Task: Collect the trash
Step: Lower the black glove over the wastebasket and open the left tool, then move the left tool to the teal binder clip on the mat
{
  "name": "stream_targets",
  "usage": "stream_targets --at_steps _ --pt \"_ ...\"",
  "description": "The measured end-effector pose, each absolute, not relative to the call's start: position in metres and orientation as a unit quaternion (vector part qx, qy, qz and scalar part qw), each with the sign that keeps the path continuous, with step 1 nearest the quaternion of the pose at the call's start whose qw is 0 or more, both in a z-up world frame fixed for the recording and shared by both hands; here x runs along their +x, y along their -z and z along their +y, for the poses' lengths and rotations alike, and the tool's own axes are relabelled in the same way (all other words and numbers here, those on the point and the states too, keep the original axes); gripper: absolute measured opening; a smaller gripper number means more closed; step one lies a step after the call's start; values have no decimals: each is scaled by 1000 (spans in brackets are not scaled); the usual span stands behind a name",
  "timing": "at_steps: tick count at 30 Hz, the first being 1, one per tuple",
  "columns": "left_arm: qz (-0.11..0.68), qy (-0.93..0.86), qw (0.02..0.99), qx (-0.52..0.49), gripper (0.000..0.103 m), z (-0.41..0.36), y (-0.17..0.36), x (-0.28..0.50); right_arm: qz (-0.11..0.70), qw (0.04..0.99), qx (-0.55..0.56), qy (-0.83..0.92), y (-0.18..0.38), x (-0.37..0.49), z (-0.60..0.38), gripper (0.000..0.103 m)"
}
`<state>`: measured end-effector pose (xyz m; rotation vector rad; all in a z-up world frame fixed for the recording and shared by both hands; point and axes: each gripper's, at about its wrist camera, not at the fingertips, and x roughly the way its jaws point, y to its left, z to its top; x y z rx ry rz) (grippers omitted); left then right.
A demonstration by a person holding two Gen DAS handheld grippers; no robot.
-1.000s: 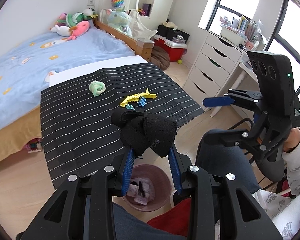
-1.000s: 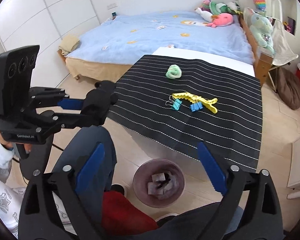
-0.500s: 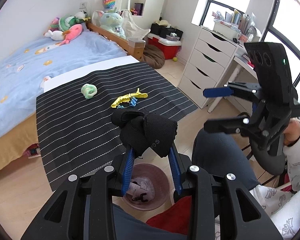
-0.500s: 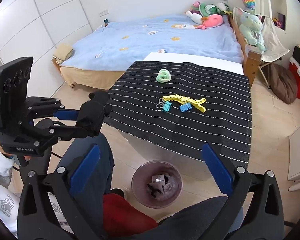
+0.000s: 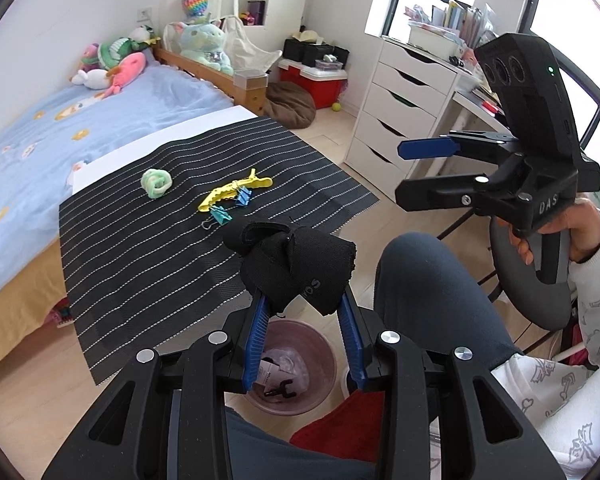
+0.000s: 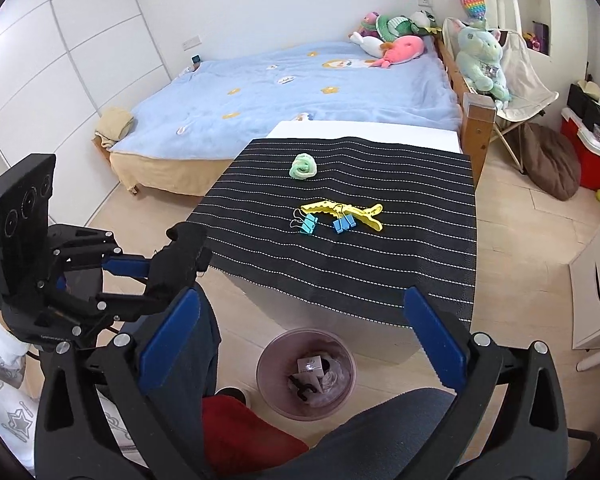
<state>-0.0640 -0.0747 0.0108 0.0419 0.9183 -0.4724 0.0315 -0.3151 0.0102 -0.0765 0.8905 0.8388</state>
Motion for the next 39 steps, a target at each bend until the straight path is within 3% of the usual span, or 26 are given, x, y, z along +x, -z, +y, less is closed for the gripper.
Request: stream_targets --at_steps 3,5,7,15,39 --pt "438 230 869 18 51 -76 -10 -64 418 818 -34 -393 -10 32 -317 100" --pt "436 230 870 16 74 -76 -8 -63 418 818 -33 -393 -9 33 -318 100" --pt "432 229 872 9 88 -74 -6 -62 418 818 -33 -393 -9 33 -318 100" --pt "429 205 880 -4 95 -65 -3 -60 419 819 -33 -390 -6 32 -319 100" --pt "425 168 889 -39 95 -43 -4 -57 425 815 -40 -392 -1 31 -310 100"
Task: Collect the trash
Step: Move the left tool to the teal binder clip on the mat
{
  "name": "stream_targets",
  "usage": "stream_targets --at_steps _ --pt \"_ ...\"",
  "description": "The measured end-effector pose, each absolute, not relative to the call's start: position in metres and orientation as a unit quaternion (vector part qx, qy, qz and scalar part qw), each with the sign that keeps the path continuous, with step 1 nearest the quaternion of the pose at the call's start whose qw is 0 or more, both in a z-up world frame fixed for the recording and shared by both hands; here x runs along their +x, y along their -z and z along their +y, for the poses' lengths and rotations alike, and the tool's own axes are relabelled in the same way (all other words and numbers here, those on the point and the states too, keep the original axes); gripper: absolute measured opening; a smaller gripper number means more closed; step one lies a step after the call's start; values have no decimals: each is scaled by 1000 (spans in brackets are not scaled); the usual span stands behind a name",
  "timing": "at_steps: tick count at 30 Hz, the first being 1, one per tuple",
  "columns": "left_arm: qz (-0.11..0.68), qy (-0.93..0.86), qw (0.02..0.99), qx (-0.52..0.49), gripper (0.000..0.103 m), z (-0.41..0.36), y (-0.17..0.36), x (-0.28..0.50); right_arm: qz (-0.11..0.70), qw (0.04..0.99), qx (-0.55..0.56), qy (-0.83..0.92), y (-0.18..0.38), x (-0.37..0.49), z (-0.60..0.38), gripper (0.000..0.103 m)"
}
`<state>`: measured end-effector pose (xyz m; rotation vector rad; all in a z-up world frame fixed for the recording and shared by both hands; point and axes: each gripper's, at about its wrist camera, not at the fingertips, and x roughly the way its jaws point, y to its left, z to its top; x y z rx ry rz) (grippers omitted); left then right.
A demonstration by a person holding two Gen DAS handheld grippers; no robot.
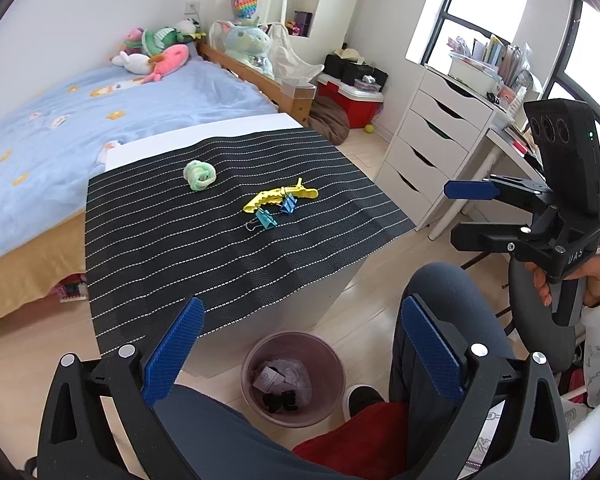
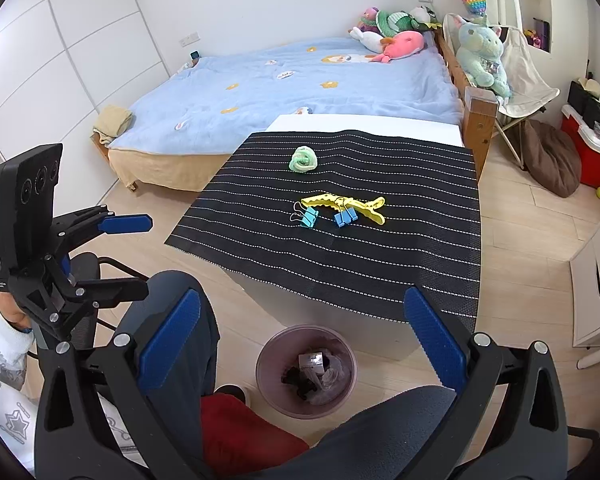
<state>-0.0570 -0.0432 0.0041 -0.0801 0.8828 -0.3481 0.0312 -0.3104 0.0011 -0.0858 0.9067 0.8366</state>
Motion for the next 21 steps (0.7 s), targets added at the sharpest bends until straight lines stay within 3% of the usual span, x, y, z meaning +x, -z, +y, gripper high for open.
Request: stream_targets --at_steps 21 --pt "433 159 886 -52 95 -36 -6 -20 433 814 -56 -383 4 62 -300 100"
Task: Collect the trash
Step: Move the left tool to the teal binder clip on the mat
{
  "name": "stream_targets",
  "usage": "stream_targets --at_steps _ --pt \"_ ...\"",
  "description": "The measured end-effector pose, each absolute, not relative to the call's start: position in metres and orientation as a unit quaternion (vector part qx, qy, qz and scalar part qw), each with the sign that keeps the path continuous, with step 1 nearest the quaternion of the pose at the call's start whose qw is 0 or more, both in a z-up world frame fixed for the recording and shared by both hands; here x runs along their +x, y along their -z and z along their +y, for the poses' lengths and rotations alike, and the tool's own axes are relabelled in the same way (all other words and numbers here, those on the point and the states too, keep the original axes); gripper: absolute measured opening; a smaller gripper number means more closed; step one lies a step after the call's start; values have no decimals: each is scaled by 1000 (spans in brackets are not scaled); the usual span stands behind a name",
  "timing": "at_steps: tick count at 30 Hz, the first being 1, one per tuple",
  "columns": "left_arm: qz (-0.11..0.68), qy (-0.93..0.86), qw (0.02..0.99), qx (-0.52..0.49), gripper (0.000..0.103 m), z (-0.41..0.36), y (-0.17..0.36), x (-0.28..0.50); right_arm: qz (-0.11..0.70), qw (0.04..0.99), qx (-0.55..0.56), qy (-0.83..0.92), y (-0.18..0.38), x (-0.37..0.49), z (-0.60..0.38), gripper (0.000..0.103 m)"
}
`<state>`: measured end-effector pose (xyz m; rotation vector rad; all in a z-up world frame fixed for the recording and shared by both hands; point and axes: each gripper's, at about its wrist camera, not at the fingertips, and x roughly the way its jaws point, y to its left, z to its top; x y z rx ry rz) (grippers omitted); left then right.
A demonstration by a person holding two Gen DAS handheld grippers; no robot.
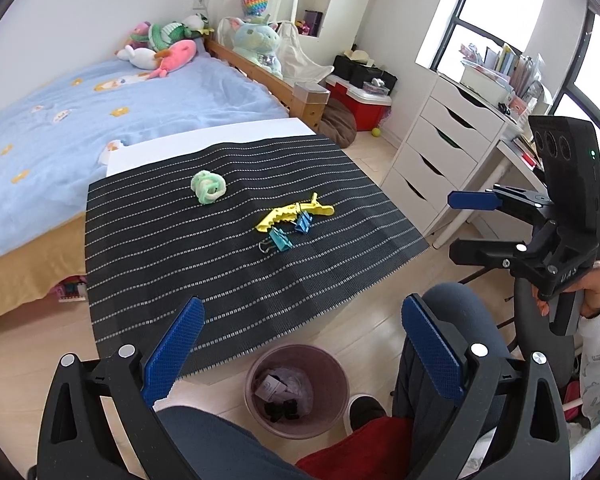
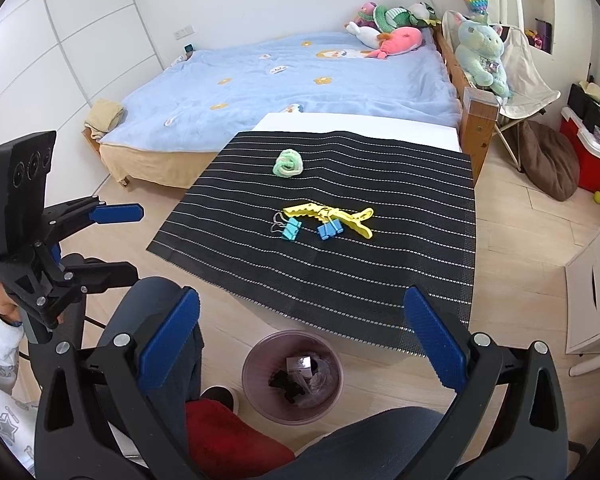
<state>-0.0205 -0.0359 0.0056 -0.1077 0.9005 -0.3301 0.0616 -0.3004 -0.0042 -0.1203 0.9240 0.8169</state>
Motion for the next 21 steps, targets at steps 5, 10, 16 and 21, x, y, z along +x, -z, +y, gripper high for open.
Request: stream_targets --at_steps 5,10,16,21 --pt "443 164 879 -65 95 -35 1 2 437 814 -56 -379 8 69 -300 100" --pt "453 160 874 -78 95 -34 13 24 442 812 -54 -378 13 73 -301 100" --pt "475 154 862 -92 95 -36 34 52 446 812 -48 -373 17 76 -306 100" --pt "484 149 856 -102 95 -38 49 69 450 812 -44 -370 21 79 -309 100"
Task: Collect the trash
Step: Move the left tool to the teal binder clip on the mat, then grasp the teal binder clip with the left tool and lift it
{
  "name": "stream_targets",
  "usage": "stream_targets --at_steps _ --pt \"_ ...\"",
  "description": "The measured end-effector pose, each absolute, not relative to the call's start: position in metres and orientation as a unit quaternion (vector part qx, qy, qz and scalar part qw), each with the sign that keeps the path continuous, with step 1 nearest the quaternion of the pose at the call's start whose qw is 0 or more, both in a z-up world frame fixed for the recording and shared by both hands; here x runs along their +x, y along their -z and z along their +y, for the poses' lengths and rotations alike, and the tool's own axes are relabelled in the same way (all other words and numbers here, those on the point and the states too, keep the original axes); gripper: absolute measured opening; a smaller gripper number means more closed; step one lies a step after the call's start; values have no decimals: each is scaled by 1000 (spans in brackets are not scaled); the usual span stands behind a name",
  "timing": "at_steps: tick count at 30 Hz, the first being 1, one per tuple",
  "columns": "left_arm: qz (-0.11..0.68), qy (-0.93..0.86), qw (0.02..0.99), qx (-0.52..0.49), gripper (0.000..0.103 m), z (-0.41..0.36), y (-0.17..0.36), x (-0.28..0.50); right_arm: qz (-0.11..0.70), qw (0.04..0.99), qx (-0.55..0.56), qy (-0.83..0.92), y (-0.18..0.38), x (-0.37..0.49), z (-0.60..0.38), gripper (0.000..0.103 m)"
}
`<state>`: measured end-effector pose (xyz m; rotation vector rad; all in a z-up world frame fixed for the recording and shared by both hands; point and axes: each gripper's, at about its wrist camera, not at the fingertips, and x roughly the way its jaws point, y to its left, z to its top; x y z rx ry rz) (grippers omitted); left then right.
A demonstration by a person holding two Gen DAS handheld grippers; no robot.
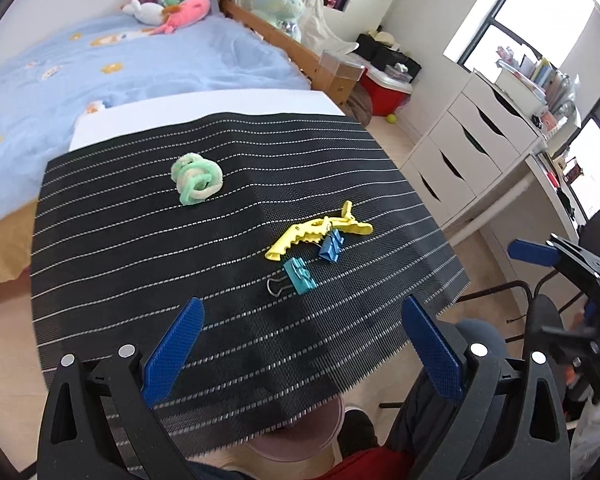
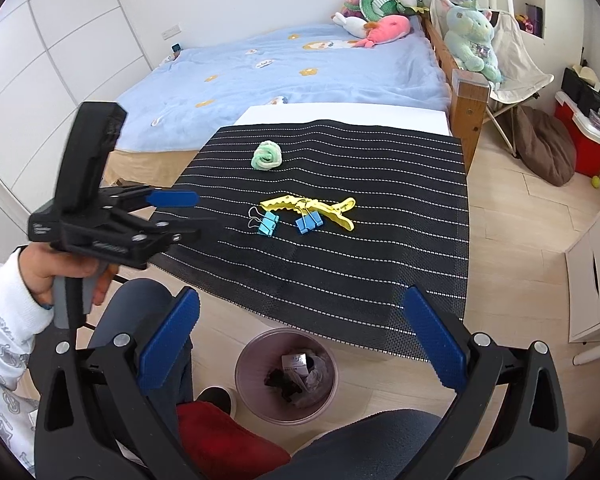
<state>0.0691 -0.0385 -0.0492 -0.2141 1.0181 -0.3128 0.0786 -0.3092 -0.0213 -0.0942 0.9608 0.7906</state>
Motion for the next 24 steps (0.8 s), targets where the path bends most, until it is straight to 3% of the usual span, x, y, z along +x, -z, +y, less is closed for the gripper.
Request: stream_targets --at_steps 2,3,7,11,16,20,24 --pt "487 148 854 -108 92 -40 54 74 451 811 -43 -370 23 79 -309 100" --pt "488 148 853 -109 83 -41 56 76 452 811 -43 -370 24 80 -310 100" --pt "495 150 848 -119 71 -43 65 83 455 810 -41 -368 27 81 -311 100" --pt "501 147 843 -127 49 -45 71 88 457 809 -40 -367 29 83 -312 100" --pt "502 150 841 -134 32 -46 75 90 460 808 -39 -366 32 85 -313 100" --pt "502 150 842 -130 5 -46 74 90 461 807 -40 -366 34 85 -311 100" --pt "497 154 844 -128 1 -46 72 88 463 805 -43 -368 36 85 -308 100"
